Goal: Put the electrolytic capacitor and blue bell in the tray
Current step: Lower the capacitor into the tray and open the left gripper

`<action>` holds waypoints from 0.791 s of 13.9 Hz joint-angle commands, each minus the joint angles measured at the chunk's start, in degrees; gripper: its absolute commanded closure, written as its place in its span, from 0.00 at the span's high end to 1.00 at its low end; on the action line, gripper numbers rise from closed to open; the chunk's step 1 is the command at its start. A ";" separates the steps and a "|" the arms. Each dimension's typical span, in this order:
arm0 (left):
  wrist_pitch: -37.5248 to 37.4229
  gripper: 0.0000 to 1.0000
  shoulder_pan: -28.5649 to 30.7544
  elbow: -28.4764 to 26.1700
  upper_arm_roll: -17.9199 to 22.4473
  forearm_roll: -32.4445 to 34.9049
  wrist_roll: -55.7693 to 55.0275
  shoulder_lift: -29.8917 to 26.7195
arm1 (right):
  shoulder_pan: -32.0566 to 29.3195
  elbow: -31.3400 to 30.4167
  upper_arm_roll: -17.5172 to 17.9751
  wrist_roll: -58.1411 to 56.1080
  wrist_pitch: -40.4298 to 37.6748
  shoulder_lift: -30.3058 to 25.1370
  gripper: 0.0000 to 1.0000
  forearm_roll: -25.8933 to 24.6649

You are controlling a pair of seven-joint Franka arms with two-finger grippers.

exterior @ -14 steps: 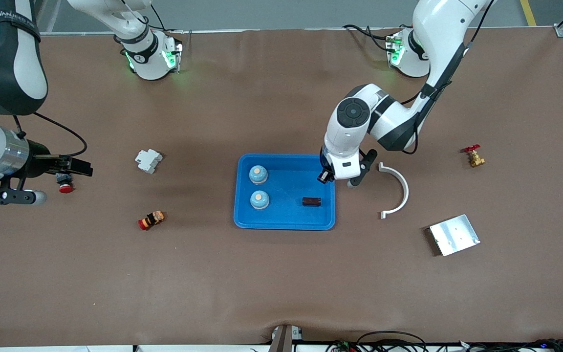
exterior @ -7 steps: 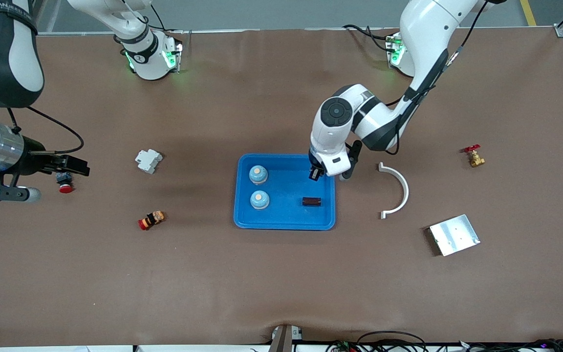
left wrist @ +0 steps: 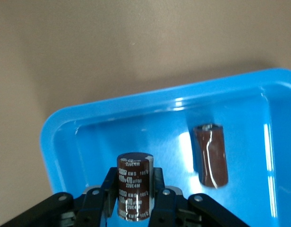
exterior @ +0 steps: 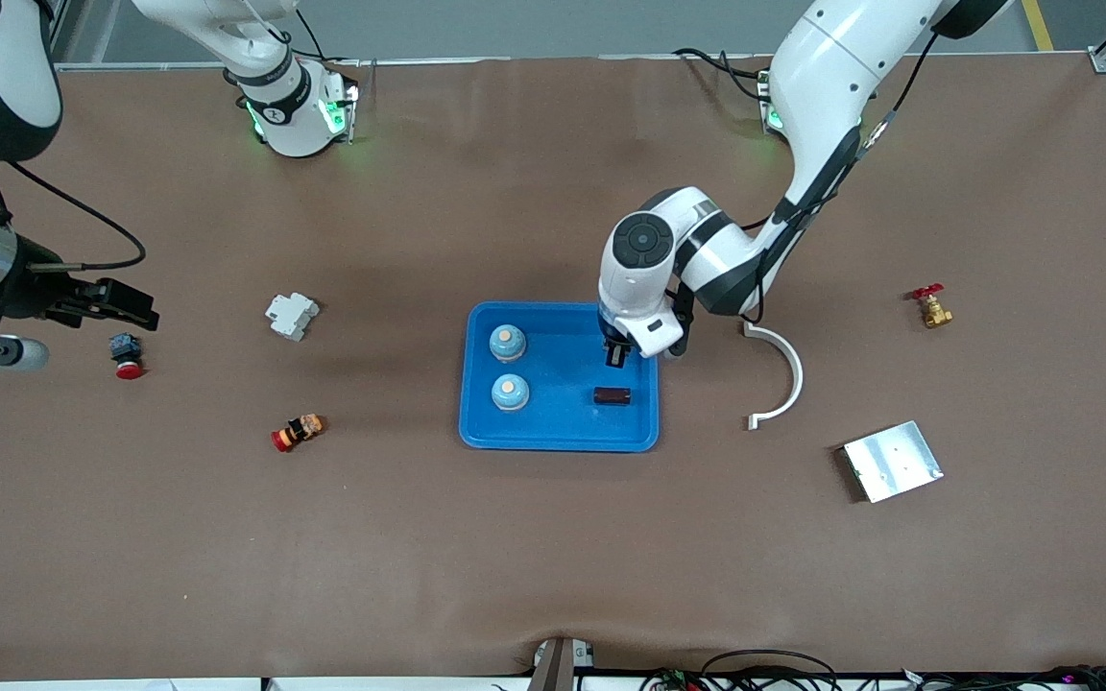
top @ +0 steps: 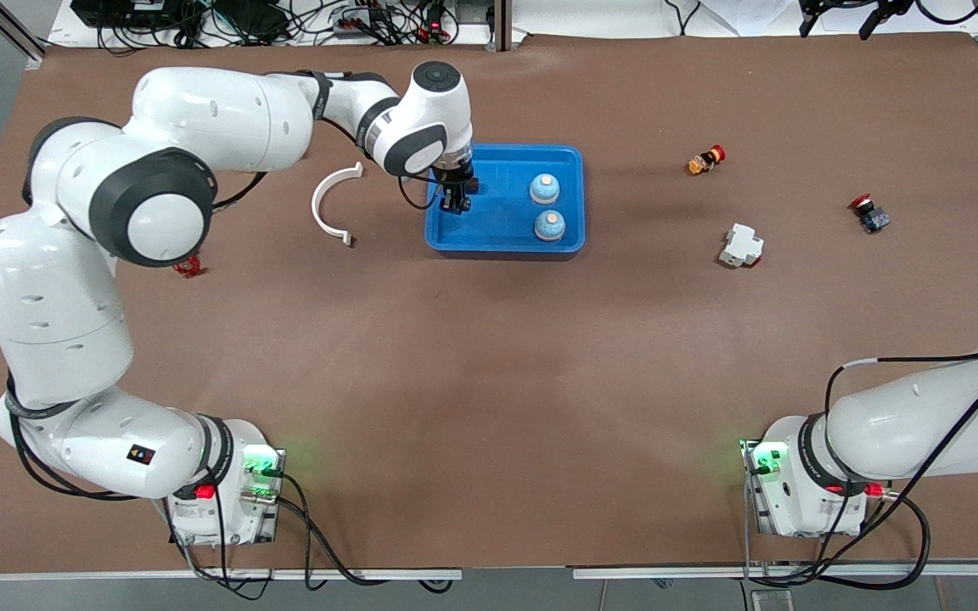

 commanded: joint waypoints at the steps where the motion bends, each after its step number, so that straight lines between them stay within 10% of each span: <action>1: -1.26 0.00 -0.78 2.19 1.09 2.53 -3.90 2.46 | 0.53 -2.54 0.14 -0.45 0.44 -4.18 1.00 -0.75; 11: -1.35 0.00 -4.11 2.28 3.29 3.59 -9.26 3.61 | -1.75 -3.33 2.60 -1.59 -1.76 -7.00 1.00 -4.45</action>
